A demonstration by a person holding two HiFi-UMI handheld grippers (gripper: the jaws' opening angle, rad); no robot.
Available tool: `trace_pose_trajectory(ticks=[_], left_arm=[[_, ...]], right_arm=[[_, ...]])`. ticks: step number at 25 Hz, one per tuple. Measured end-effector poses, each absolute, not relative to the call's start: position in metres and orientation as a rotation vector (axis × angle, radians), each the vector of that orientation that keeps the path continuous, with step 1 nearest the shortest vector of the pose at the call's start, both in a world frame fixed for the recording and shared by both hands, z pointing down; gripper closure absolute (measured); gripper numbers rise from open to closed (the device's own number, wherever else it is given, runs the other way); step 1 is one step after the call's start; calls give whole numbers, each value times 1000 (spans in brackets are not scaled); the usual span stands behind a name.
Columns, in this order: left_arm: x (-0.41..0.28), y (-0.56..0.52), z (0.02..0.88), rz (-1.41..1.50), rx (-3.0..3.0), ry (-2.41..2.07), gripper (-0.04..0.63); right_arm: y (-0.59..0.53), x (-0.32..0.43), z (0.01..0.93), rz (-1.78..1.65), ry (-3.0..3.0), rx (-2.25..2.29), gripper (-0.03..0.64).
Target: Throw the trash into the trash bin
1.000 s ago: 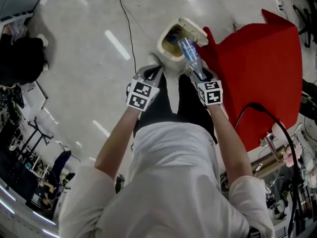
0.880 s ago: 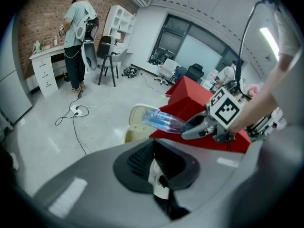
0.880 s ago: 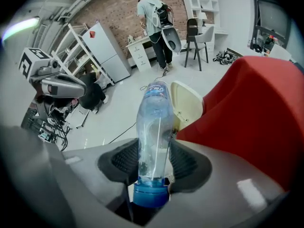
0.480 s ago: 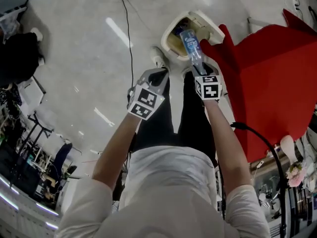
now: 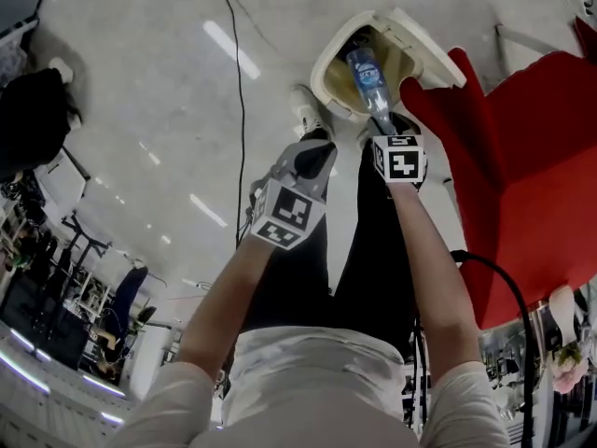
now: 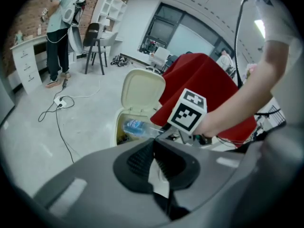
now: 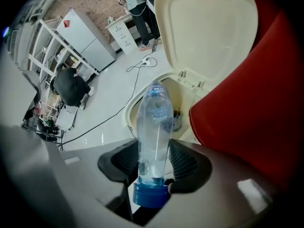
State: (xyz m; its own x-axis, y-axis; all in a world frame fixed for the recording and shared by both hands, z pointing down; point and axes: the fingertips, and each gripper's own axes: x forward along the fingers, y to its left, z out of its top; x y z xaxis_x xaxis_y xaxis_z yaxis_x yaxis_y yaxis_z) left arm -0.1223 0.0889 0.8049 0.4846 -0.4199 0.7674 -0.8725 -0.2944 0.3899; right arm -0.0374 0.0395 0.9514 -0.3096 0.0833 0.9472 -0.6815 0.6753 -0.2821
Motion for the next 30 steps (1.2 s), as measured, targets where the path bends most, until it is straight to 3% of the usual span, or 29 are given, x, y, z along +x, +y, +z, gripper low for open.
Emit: trace_pose_trajectory(ticks=[7,14,27,30], left_arm=[[-125,104,848,691,1855,-1074,591],[-130,111,841,679,1858,-1078,591],[-123,109,742,644,1843,-1158,591],[-118,110,713,620,1823,-1169,591]], right_arm=[[44,-43,1002,828,-1725,476,419],[45,-48,991,808,-1757,468,393],[54,-31,847,783,-1868,449,396],[52,-24,803,784,-1900,452,427]])
